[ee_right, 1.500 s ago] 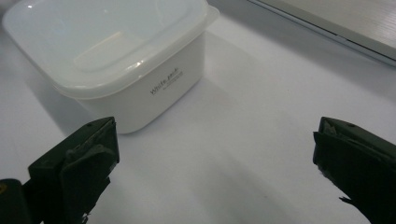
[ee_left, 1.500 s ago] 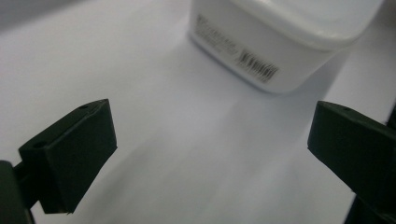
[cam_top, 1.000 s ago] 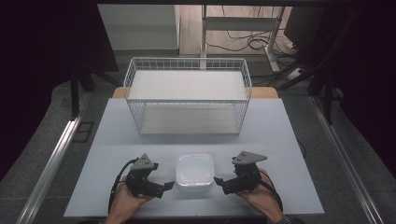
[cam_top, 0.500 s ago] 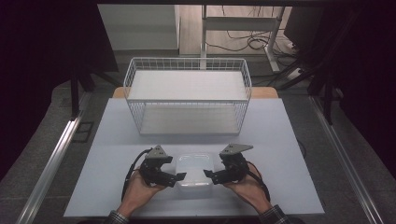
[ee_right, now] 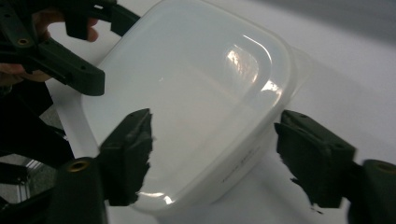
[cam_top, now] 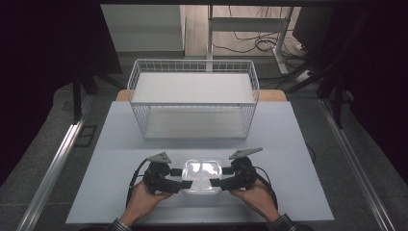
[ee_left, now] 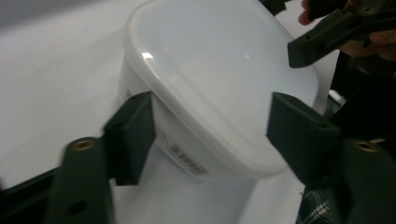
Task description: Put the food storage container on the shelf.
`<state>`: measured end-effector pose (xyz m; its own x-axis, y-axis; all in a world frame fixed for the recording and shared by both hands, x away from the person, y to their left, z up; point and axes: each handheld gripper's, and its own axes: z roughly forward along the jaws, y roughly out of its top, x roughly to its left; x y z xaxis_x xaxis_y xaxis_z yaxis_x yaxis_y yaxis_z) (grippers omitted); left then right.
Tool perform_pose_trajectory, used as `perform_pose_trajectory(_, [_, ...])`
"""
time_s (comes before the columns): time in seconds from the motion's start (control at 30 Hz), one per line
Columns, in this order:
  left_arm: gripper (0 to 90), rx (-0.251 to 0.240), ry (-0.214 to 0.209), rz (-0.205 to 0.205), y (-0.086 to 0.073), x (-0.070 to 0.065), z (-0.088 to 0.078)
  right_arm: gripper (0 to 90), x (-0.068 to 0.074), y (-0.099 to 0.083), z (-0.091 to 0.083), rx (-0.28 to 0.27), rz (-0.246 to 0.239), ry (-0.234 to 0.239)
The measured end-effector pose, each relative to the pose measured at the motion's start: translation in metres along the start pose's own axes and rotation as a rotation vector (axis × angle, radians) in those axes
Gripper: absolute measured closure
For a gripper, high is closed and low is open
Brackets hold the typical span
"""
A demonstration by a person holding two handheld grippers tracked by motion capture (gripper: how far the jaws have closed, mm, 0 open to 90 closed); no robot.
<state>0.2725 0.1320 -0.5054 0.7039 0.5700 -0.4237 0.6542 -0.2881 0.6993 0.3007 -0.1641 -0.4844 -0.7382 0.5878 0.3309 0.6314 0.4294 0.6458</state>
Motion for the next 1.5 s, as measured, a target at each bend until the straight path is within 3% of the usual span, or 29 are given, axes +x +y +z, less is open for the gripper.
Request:
perform_pose_trajectory(0.07, [47.1,-0.008,0.0,-0.009,-0.002,-0.001,-0.005,45.7,0.001,-0.002,-0.006,-0.011,0.021,-0.013])
perform_pose_trajectory(0.1, [54.6,-0.018,-0.001,-0.016,-0.003,-0.003,-0.009,54.9,0.002,-0.004,-0.012,-0.025,0.056,-0.013])
perform_pose_trajectory(0.2, [59.9,-0.032,0.006,-0.024,-0.004,-0.006,-0.011,61.0,0.003,-0.005,-0.018,-0.03,0.08,-0.009])
perform_pose_trajectory(0.33, [68.0,-0.063,0.048,-0.038,-0.003,-0.011,-0.014,69.3,0.009,-0.008,-0.025,-0.074,0.108,-0.031])
perform_pose_trajectory(0.4, [77.5,-0.08,0.036,-0.057,-0.005,-0.009,-0.017,74.4,0.011,-0.008,-0.028,-0.103,0.101,-0.051])
perform_pose_trajectory(0.47, [79.7,-0.092,0.038,-0.062,-0.006,-0.009,-0.017,78.2,0.013,-0.009,-0.03,-0.135,0.094,-0.069])
perform_pose_trajectory(0.67, [80.1,-0.1,0.072,-0.056,-0.006,-0.011,-0.016,78.4,0.016,-0.011,-0.029,-0.165,0.081,-0.096])
perform_pose_trajectory(0.73, [80.1,-0.105,0.085,-0.048,-0.005,-0.011,-0.017,78.4,0.019,-0.009,-0.029,-0.178,0.052,-0.12])
perform_pose_trajectory(0.9, [80.0,-0.133,0.103,-0.026,0.003,-0.014,-0.023,78.3,0.018,-0.005,-0.032,-0.205,0.037,-0.112])
perform_pose_trajectory(1.17, [80.0,-0.174,0.128,0.009,0.019,-0.017,-0.036,78.3,0.019,0.014,-0.041,-0.254,-0.016,-0.109])
perform_pose_trajectory(1.5, [80.1,-0.218,0.148,0.039,0.043,-0.017,-0.054,78.4,0.019,0.039,-0.048,-0.293,-0.037,-0.105])
